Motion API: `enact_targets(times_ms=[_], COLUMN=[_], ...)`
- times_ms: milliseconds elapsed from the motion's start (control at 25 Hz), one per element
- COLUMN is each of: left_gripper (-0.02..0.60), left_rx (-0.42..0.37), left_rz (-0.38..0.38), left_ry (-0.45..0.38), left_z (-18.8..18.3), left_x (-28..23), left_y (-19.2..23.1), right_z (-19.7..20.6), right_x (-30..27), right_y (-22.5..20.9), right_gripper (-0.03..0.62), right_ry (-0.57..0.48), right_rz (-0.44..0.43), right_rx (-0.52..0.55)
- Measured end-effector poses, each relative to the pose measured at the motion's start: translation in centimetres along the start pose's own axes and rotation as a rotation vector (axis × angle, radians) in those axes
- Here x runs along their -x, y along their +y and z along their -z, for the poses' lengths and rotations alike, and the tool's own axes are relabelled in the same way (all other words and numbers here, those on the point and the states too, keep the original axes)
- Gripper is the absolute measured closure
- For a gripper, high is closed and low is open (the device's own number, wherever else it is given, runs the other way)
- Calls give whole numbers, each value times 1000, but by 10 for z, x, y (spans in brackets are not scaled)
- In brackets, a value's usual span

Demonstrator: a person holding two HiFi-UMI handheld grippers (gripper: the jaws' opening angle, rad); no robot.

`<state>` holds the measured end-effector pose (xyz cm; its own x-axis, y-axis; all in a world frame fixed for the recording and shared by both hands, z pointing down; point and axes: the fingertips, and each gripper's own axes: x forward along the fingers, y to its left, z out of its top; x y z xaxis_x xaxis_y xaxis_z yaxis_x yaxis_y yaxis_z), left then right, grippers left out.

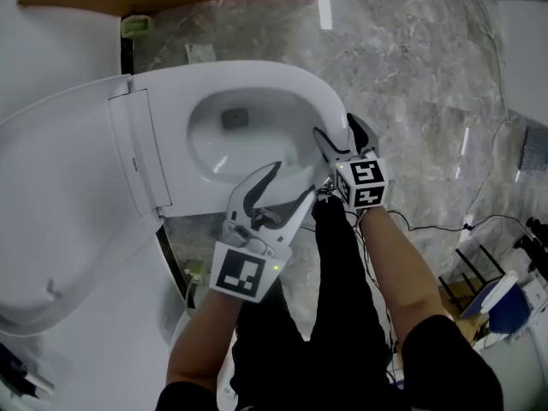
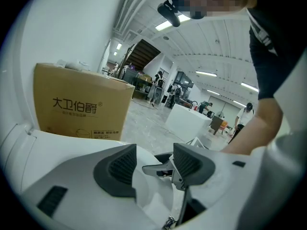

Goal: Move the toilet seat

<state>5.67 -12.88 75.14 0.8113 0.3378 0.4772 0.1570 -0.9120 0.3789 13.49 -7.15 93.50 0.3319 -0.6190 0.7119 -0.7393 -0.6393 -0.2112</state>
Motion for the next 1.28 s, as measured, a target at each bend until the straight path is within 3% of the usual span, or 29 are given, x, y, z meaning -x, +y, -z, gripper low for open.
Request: enact_targets(times_ms=[240, 400, 680, 1280], left_gripper=[351, 351, 351, 350], left_rx=[15, 26, 36, -56], left_rz=[7, 7, 14, 46], left_ry=[1, 9, 9, 17], left_z=[7, 9, 11, 7], left_x=[1, 5, 11, 10], left_y=[0, -1, -4, -35], right_z=[0, -2, -9, -51], right_x=[0, 2, 8, 51], right_y=[-2, -4, 0, 13], right_gripper=[306, 342, 345, 336], right_ry=[-5, -9, -19, -93], right_rz=[97, 121, 73, -49], right_rx=[31, -16, -63, -194])
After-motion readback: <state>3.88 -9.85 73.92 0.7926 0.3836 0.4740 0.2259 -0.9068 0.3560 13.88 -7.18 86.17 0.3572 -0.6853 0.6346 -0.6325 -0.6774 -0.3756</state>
